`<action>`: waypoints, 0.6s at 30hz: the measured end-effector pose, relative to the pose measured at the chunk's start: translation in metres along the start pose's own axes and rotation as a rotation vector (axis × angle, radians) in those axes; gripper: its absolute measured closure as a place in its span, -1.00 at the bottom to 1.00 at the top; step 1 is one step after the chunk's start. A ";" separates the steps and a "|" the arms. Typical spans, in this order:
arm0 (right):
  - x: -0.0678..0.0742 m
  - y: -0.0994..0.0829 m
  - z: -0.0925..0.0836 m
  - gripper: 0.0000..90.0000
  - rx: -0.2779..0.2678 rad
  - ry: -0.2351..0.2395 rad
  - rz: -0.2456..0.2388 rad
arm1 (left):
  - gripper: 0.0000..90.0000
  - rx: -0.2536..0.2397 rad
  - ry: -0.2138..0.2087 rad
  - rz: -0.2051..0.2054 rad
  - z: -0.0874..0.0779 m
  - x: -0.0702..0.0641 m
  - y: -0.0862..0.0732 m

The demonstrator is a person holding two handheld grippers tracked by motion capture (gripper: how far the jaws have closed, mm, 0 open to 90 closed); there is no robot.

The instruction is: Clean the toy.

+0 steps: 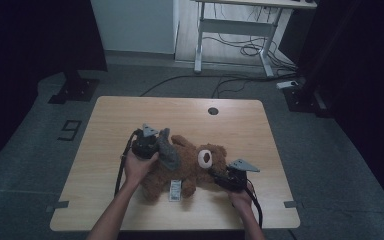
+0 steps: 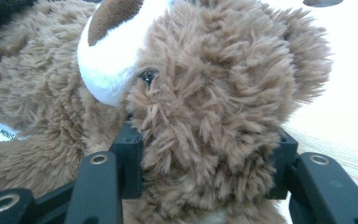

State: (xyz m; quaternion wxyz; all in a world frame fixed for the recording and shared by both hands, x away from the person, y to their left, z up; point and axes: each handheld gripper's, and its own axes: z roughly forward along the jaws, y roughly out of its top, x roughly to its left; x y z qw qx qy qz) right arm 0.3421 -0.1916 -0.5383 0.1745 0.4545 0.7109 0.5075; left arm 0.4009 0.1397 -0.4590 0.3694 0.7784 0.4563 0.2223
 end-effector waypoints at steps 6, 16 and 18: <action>0.001 -0.001 0.000 0.03 -0.006 -0.006 0.002 | 0.82 0.041 0.062 -0.035 -0.004 0.027 -0.033; -0.001 -0.001 0.000 0.03 -0.011 -0.005 0.012 | 0.82 0.049 0.084 -0.075 -0.025 0.057 -0.058; 0.000 -0.002 0.000 0.03 -0.012 -0.006 0.013 | 0.82 0.032 0.086 -0.076 -0.037 0.061 -0.063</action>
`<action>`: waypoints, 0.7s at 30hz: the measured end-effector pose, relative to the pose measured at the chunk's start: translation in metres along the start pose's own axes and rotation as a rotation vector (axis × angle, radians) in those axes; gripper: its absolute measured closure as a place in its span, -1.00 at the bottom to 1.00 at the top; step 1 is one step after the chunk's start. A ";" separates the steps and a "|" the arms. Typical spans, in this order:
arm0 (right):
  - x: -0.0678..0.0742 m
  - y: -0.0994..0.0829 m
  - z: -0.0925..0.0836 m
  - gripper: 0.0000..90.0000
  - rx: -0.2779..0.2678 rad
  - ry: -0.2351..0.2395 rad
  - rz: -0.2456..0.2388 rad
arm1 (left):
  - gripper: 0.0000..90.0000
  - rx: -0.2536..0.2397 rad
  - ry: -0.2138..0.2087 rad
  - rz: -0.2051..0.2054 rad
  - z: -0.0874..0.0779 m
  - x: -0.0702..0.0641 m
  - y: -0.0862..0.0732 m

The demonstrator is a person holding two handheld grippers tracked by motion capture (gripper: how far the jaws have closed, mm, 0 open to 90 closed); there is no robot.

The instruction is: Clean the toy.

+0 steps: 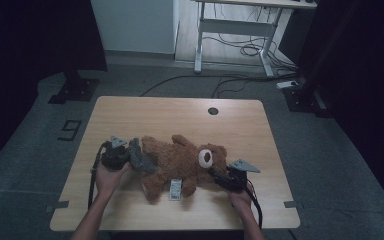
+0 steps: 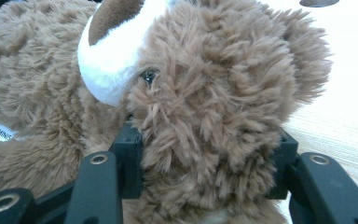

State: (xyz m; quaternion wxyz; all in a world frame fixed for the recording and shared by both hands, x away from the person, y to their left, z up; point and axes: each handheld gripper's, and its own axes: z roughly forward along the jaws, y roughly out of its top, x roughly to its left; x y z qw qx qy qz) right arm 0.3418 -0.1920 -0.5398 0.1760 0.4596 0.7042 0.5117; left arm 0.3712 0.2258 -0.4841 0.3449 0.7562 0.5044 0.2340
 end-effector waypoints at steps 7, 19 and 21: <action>0.001 0.000 0.000 0.03 -0.004 -0.008 0.002 | 0.80 0.017 0.014 0.007 -0.032 0.018 -0.025; 0.004 0.001 0.004 0.03 -0.020 -0.041 0.013 | 0.73 0.100 0.057 -0.057 -0.045 0.053 -0.077; 0.005 0.001 0.006 0.03 -0.025 -0.046 0.013 | 0.73 0.108 0.062 -0.057 -0.044 0.054 -0.079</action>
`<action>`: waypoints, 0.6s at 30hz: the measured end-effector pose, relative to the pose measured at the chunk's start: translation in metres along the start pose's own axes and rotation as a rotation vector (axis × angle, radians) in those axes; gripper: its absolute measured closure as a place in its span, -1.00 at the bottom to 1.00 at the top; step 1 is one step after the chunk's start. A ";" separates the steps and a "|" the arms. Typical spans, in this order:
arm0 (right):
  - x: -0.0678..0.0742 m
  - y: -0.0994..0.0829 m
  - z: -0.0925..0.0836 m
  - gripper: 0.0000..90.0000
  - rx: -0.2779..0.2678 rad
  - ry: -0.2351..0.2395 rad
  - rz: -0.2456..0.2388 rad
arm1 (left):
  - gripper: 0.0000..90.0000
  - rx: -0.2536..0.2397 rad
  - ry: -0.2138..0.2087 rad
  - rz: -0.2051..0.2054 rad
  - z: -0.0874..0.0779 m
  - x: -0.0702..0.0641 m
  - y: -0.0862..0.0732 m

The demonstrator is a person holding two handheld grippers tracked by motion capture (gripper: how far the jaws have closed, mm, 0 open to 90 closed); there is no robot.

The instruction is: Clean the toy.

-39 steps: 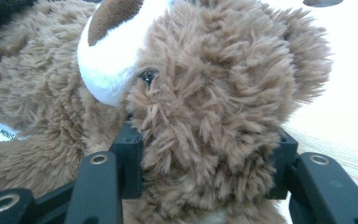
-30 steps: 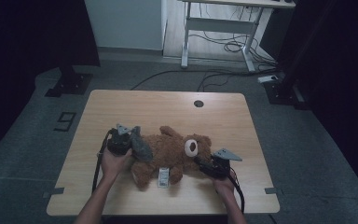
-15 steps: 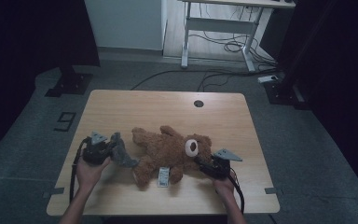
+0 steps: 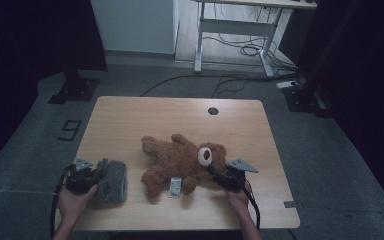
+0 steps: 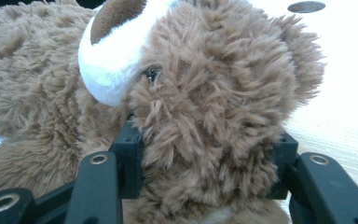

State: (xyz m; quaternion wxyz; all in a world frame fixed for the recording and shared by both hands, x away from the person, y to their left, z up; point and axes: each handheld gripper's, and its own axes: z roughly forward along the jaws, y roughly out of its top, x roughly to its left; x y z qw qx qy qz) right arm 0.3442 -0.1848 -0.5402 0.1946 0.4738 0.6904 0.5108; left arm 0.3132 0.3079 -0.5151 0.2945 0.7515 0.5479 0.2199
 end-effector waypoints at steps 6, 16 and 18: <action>-0.001 0.001 0.000 -0.07 -0.001 0.009 0.010 | 0.51 0.015 0.013 -0.024 0.000 0.005 -0.005; -0.003 0.007 -0.011 -0.61 -0.026 0.055 0.016 | -0.44 -0.116 0.001 0.060 -0.037 -0.018 0.026; -0.003 0.008 -0.015 -0.62 -0.039 0.062 0.010 | -0.46 -0.151 -0.031 0.075 -0.045 -0.029 0.033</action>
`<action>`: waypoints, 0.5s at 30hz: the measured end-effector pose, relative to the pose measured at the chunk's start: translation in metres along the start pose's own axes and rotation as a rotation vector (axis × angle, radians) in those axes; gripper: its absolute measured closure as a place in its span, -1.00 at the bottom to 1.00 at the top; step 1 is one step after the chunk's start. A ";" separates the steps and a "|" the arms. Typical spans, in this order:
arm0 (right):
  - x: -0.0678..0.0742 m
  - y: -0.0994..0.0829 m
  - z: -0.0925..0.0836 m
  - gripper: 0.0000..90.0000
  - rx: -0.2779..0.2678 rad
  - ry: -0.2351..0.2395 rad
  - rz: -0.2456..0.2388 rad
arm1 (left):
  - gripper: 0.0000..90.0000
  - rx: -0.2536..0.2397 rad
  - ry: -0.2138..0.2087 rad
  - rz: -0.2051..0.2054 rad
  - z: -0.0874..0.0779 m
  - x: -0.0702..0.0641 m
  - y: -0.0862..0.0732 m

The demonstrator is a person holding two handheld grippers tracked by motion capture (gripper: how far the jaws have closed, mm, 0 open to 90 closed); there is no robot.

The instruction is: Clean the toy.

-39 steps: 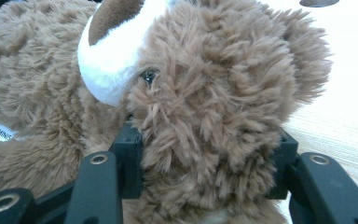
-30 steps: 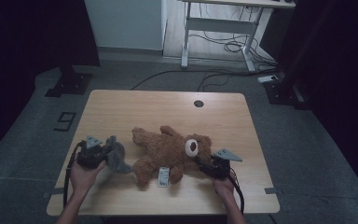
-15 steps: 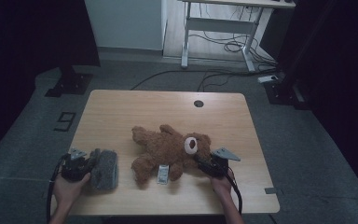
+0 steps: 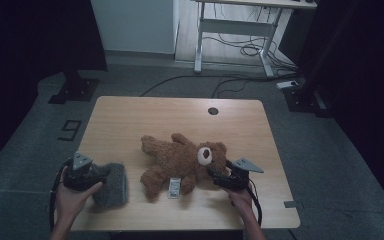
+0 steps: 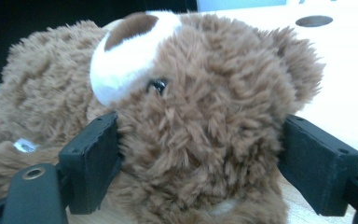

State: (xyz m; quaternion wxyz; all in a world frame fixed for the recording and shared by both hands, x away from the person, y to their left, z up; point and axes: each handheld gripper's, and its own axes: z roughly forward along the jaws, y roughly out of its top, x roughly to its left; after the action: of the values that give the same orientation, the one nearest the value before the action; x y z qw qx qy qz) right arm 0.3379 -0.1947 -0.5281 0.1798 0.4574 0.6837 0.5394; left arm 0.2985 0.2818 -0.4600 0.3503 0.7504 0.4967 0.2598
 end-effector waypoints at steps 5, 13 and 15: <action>-0.001 0.002 -0.010 -0.65 -0.022 0.023 -0.006 | -0.48 -0.030 -0.086 0.044 0.003 -0.032 0.012; -0.003 -0.001 -0.021 -0.65 -0.010 0.051 -0.029 | -0.47 -0.011 -0.187 0.037 0.036 -0.071 0.014; -0.003 -0.001 -0.023 -0.65 -0.005 0.055 -0.043 | -0.46 -0.004 -0.205 0.046 0.040 -0.078 0.013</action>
State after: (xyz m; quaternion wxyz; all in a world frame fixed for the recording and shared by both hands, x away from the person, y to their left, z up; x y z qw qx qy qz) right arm 0.3220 -0.2101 -0.5221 0.1733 0.4272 0.6968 0.5495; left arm 0.3062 0.1949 -0.4778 0.3946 0.7836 0.4402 0.1909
